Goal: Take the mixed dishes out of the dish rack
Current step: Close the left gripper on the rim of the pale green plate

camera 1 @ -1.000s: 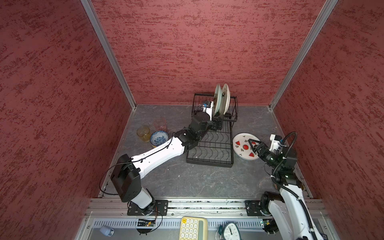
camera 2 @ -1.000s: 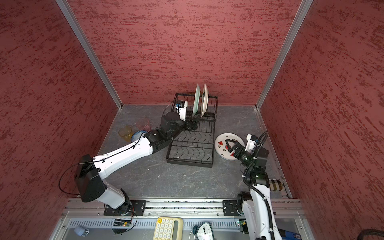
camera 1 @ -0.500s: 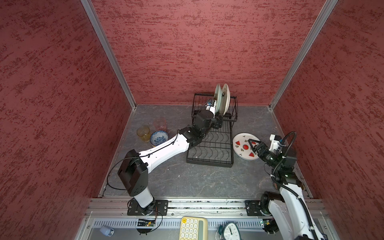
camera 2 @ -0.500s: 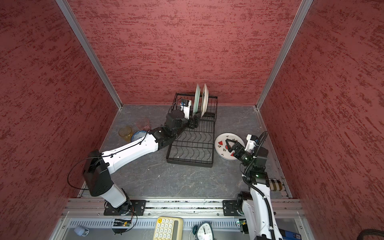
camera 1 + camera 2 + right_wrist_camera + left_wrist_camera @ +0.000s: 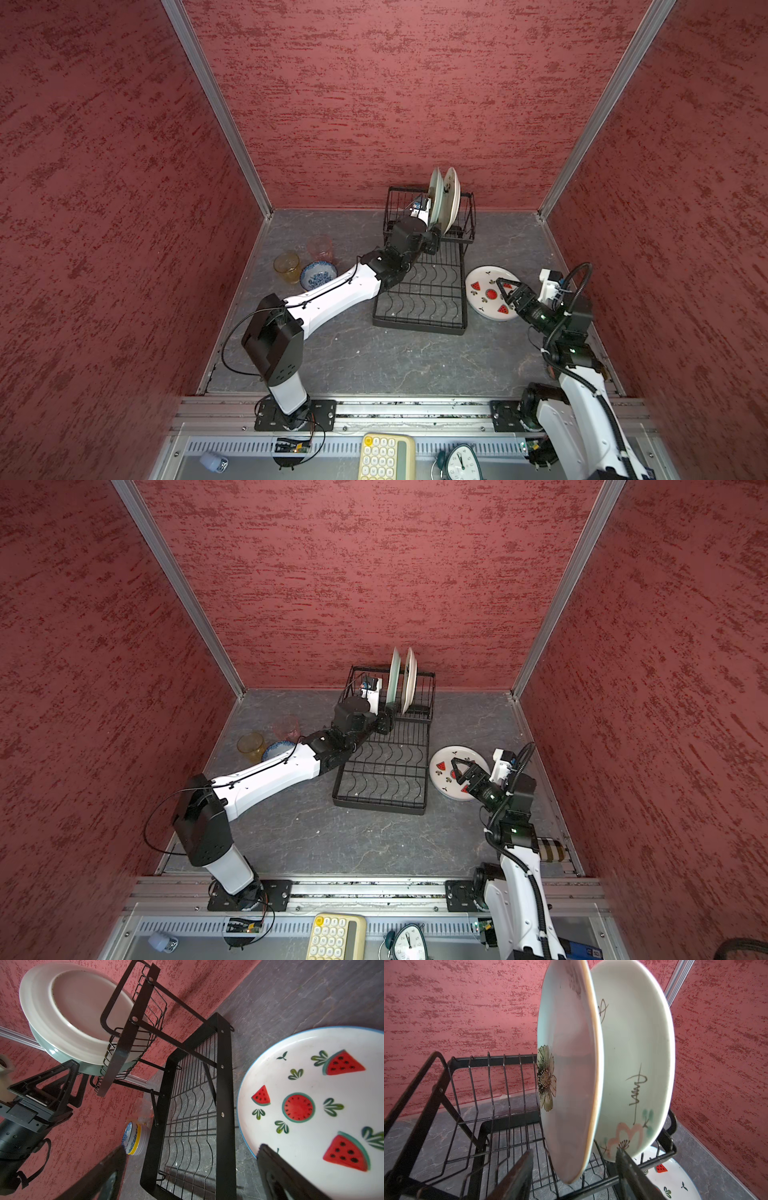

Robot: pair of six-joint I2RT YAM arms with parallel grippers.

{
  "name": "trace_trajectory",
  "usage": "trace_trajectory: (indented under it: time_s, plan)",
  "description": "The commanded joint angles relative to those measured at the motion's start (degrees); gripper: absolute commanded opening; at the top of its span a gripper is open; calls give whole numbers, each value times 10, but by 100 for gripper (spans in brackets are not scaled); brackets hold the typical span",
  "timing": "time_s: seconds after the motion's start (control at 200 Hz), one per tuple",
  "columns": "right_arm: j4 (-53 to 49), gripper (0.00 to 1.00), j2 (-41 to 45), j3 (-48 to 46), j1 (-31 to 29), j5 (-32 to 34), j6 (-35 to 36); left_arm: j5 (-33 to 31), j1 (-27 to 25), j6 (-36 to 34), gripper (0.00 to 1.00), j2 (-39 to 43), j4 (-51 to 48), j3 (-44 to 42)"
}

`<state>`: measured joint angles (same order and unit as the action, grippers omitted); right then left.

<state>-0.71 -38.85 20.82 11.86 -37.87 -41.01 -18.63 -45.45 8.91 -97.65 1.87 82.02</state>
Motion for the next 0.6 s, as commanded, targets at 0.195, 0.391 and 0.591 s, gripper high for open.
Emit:
trace_trajectory:
  time_s: [0.195,0.391,0.591]
  plan:
    - [8,99,-7,-7,3,11,10,-4,8,-18,56,-32,22,33]
    - [7,99,-8,-7,4,13,11,-3,13,-20,53,-44,26,44]
    - [7,99,-8,-6,3,15,10,2,15,-23,47,-53,34,47]
